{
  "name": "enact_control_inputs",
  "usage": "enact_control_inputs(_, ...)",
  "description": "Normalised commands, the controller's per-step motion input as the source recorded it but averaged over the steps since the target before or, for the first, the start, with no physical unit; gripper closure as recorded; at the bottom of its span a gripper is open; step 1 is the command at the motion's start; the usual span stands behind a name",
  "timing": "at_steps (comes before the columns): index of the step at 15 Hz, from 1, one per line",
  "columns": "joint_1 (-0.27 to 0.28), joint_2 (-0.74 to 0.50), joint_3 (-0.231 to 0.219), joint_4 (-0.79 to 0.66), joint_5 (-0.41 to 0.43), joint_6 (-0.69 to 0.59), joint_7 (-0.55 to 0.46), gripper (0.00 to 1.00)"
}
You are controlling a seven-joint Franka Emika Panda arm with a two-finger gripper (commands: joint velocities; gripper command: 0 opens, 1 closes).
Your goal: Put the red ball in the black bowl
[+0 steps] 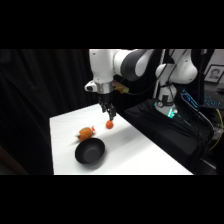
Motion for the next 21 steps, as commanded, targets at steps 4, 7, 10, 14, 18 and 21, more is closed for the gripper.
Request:
enact_control_inputs(4,-0.114,-0.20,-0.069,-0.25,0.093,0.22,-0.16,0.00)
enact_control_inputs(7,-0.133,-0.18,-0.081,-0.28,0.161,0.29,-0.24,0.00)
enact_control_inputs(10,-0.117,-0.17,-0.068,-0.29,0.185,0.33,-0.25,0.00)
enact_control_inputs(14,-0.095,-0.14,-0.052,-0.30,0.181,0.39,-0.25,0.00)
enact_control_inputs(18,-0.068,-0.03,-0.031,-0.25,0.175,0.39,-0.22,0.00)
enact_control_inputs(21,-0.059,0.10,-0.005,-0.16,0.219,0.39,-0.24,0.00)
